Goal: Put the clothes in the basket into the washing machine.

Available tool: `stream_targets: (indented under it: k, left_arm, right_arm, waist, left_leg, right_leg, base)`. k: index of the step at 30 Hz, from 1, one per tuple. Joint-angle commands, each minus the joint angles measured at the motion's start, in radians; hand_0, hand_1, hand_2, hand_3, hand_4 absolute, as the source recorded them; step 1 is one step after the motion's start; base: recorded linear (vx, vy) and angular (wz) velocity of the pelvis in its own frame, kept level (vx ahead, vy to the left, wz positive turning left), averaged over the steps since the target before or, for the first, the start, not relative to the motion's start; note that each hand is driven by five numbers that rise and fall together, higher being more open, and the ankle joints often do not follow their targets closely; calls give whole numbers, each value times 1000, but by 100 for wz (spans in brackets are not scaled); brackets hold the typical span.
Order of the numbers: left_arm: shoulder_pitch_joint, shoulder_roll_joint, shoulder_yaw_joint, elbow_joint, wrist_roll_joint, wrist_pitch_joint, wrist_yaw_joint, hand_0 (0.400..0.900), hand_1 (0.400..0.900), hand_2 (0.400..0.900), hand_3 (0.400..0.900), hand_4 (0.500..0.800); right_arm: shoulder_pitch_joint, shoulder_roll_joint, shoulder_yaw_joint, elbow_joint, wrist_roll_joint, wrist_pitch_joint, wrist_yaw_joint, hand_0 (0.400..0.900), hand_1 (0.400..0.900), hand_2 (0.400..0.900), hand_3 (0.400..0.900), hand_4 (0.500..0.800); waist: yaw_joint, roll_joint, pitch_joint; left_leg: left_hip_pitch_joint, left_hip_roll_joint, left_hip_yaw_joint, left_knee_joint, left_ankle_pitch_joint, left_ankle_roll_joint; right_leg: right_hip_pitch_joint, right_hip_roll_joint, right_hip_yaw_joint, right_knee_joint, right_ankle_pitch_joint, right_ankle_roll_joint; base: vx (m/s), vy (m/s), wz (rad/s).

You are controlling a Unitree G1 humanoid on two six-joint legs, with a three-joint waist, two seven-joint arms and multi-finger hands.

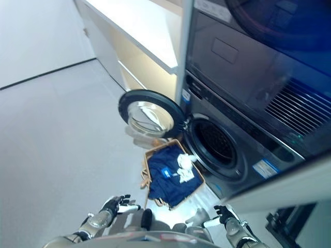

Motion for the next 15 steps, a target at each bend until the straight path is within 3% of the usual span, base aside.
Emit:
stream_targets:
  k: [1, 3, 4, 5, 6, 7, 9, 12, 15]
  left_arm:
    - [-8, 53, 29, -11, 42, -37, 0, 900, 900, 900, 900, 800]
    - [-5, 53, 31, -9, 43, -40, -1, 900, 900, 900, 900, 800]
    - [2, 48, 36, -5, 42, -42, -3, 900, 900, 900, 900, 800]
    - [13, 42, 50, 0, 42, -45, -4, 900, 900, 900, 900, 800]
    - [18, 38, 53, 5, 44, -46, -4, 900, 900, 900, 900, 800]
    - [21, 37, 56, 9, 43, -46, -3, 900, 900, 900, 900, 800]
    - [44, 32, 69, 8, 35, -49, -2, 900, 900, 900, 900, 800]
    - [74, 18, 66, 5, 28, -52, 1, 900, 900, 900, 900, 800]
    - [53, 16, 56, -20, -18, -62, 27, 900, 900, 900, 900, 800]
  right_arm:
    - [-95, -106, 44, -26, -93, -16, -35, 900, 900, 900, 900, 800]
    - [-97, -104, 64, -26, -125, -12, -35, 900, 900, 900, 900, 800]
    - [-100, -111, 66, -23, -142, -11, -38, 900, 900, 900, 900, 800]
    - [-101, -114, 66, -15, -166, 2, -38, 900, 900, 900, 900, 800]
    - [-101, -115, 74, -15, -181, 3, -40, 900, 900, 900, 900, 800]
    - [-95, -118, 75, -20, -185, 4, -43, 900, 900, 900, 900, 800]
    - [-81, -123, 80, -31, -207, 1, -49, 900, 900, 900, 900, 800]
    - [-101, -134, 98, -56, -239, 9, -59, 900, 900, 900, 900, 800]
    - [-177, -170, 121, -84, -245, 14, -85, 900, 900, 900, 900, 800]
  waist:
    - [12, 20, 0]
    - [10, 22, 4]
    - [15, 17, 3]
    - [16, 1, 0]
    - [13, -4, 2]
    - [7, -4, 1]
    - [9, -4, -8]
    - [20, 10, -4]
    - [23, 41, 61]
  left_leg:
    - [-49, 13, -2, 22, -77, 5]
    - [-33, 11, -6, 15, -85, 2]
    - [-20, 3, -2, 9, -101, -2]
    - [4, -17, 1, 6, -126, -7]
    - [15, -22, 2, 3, -136, -7]
    - [19, -31, -12, 3, -140, -2]
    - [23, -36, -12, -1, -144, -3]
    - [9, -42, -6, -6, -149, -5]
    - [-70, -55, -13, 11, -139, -7]
  right_leg:
    - [-26, -5, -62, -217, 229, -34]
    - [-27, -16, -98, -279, 192, -41]
    - [-33, -24, -151, -426, 173, -46]
    - [-23, -48, -205, -625, 215, -32]
    - [-17, -48, -201, -673, 235, -30]
    - [-14, -36, -151, -672, 240, -30]
    - [-2, -37, -137, -691, 240, -26]
    - [9, -59, -171, -709, 242, -24]
    - [-60, -66, -178, -679, 235, -30]
  base:
    - [269, 98, 12]
    - [179, 35, 6]
    - [259, -20, 1]
    - [326, -24, 1]
    - [298, -28, 21]
    - [140, -5, 20]
    - [204, -28, 20]
    - [121, -36, 12]
    - [-155, -20, 14]
